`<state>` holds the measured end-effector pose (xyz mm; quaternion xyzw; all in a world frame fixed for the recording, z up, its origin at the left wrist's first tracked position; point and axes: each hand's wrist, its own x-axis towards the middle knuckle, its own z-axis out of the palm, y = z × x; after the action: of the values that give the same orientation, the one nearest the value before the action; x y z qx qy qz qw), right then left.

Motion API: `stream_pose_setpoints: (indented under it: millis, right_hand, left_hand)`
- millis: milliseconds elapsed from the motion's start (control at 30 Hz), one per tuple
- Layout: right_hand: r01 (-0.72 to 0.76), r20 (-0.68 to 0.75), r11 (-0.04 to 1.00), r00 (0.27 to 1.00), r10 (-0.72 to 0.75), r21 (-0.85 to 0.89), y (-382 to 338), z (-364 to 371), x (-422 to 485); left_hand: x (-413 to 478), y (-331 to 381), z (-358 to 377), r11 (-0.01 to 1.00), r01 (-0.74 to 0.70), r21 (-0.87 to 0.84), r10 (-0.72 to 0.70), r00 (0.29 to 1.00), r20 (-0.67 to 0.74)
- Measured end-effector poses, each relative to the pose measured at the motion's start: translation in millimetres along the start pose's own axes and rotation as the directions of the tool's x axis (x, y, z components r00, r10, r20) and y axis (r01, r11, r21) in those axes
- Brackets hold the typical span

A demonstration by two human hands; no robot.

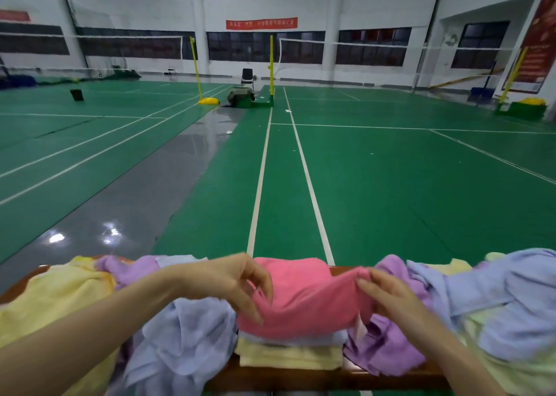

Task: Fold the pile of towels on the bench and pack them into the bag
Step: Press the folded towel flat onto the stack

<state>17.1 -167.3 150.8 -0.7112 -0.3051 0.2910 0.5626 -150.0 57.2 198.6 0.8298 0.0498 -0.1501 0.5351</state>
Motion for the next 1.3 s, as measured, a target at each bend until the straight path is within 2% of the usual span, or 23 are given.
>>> stream_pose_setpoints:
  millis: [100,200,367,433,533,633,733,833,933,1067,1167,1300]
  right_hand:
    - [-0.054,0.123,0.998,0.991,0.058,-0.042,5,2,-19]
    - [-0.070,0.152,0.997,0.985,0.076,-0.045,13,-1,-24]
    - [-0.131,0.295,0.988,0.944,0.150,-0.084,21,-4,-15]
    - [-0.117,0.297,0.990,0.945,0.136,-0.082,24,-3,-7]
    - [-0.098,0.229,0.993,0.967,0.109,-0.061,34,1,13]
    - [-0.113,0.082,0.990,0.989,0.120,-0.087,41,2,42]
    - [-0.074,-0.098,0.989,0.993,0.061,-0.127,56,6,83]
    - [-0.065,-0.245,0.988,0.969,0.029,-0.141,64,17,124]
    - [-0.097,-0.309,0.978,0.950,0.036,-0.185,75,30,154]
    - [-0.184,-0.383,0.941,0.921,0.064,-0.284,93,43,169]
    - [-0.248,-0.466,0.899,0.883,0.057,-0.361,109,50,171]
    - [-0.308,-0.487,0.802,0.873,0.026,-0.511,120,53,163]
  left_hand:
    - [2,-17,12,0.999,0.029,0.017,-0.030,0.992,0.119]
    - [6,-28,15,0.999,0.032,-0.013,-0.029,0.985,0.171]
    - [14,-32,8,0.997,0.057,-0.048,-0.037,0.939,0.341]
    - [21,-34,6,0.998,0.061,-0.023,-0.050,0.944,0.327]
    - [35,-44,-1,0.995,0.100,-0.022,-0.093,0.974,0.207]
    - [52,-57,-18,0.981,0.129,-0.147,-0.124,0.992,0.038]
    - [75,-75,-41,0.947,0.094,-0.306,-0.153,0.973,-0.172]
    - [98,-91,-54,0.921,0.098,-0.378,-0.256,0.882,-0.395]
    - [120,-102,-50,0.945,0.190,-0.267,-0.315,0.754,-0.576]
    - [140,-119,-40,0.952,0.260,-0.163,-0.291,0.594,-0.750]
    - [146,-127,-34,0.955,0.269,-0.124,-0.258,0.551,-0.793]
    - [150,-137,-25,0.937,0.338,-0.084,-0.259,0.515,-0.817]
